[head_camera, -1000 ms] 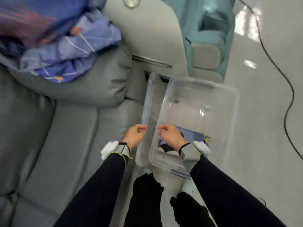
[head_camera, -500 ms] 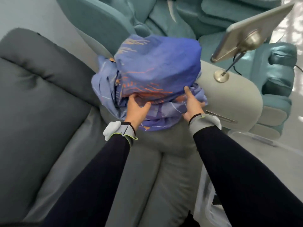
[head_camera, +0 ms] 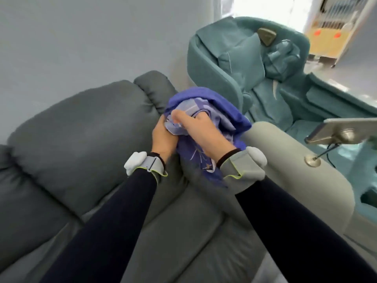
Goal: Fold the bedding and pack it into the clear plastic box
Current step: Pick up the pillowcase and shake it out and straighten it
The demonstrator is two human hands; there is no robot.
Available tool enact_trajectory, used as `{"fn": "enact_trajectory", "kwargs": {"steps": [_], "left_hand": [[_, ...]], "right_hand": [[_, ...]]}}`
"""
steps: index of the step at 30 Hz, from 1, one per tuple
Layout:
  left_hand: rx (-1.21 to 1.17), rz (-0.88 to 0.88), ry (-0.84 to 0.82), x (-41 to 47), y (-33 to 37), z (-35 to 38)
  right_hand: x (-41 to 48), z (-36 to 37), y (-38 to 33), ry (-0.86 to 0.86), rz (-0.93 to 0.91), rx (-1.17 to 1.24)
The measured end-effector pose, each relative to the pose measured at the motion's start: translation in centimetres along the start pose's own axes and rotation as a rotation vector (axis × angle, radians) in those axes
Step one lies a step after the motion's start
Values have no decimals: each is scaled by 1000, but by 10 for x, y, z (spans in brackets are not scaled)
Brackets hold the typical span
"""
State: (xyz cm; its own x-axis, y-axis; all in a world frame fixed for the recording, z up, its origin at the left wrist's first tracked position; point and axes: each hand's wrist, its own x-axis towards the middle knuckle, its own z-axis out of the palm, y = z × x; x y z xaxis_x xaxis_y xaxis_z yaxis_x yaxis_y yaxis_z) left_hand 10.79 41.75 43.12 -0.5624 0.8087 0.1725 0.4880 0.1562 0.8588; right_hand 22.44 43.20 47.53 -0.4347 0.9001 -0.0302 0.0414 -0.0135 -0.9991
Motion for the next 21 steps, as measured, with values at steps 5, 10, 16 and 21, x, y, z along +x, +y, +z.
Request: {"fn": "enact_trajectory", "kwargs": {"steps": [5, 10, 16, 21], "left_hand": [[40, 33, 307, -54, 48, -162], [122, 67, 466, -112, 84, -274], [264, 33, 423, -162, 90, -404], [359, -72, 401, -190, 42, -489]], "right_hand": [[-72, 48, -68, -106, -344, -381], [-117, 108, -126, 129, -583, -487], [-151, 206, -177, -139, -707, -295], [-162, 271, -188, -357, -696, -596]]}}
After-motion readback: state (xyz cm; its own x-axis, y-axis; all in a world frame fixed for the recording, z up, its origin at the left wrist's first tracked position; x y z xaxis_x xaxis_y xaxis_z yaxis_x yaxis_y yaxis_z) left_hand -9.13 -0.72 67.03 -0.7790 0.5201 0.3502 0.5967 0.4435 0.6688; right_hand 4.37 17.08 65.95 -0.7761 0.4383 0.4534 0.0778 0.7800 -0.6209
